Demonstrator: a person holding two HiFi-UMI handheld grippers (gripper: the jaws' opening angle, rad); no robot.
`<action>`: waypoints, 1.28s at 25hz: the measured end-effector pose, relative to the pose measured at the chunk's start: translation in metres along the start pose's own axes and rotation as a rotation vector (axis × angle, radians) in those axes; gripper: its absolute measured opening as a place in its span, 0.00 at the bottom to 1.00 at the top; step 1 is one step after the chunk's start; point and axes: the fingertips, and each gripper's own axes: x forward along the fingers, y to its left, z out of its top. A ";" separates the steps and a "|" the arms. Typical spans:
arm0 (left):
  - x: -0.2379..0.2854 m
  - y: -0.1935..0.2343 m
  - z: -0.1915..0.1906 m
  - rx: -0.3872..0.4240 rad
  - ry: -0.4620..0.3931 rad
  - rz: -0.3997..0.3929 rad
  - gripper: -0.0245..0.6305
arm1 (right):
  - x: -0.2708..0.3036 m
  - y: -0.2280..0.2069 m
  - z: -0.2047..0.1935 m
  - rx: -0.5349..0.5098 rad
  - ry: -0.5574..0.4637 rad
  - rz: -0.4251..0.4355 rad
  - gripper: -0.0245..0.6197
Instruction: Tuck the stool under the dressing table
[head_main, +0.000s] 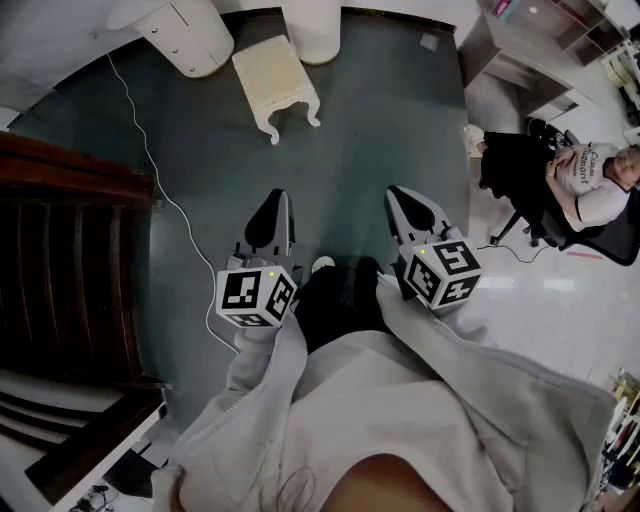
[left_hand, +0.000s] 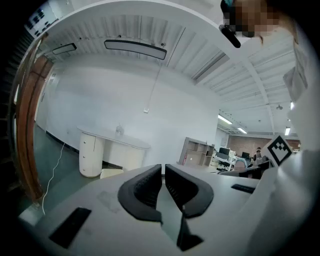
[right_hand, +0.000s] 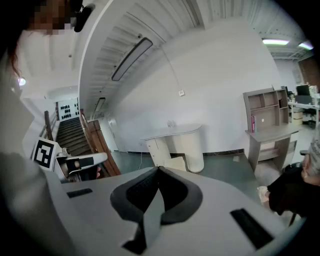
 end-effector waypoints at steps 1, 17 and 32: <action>-0.001 0.000 0.001 -0.001 -0.002 0.003 0.08 | -0.001 0.002 -0.001 -0.003 0.003 0.002 0.11; -0.012 0.000 -0.002 -0.001 0.009 0.002 0.08 | -0.005 0.010 -0.004 -0.009 0.008 -0.012 0.11; -0.038 0.039 0.008 -0.006 -0.030 -0.010 0.08 | 0.014 0.052 -0.009 -0.011 -0.007 -0.028 0.11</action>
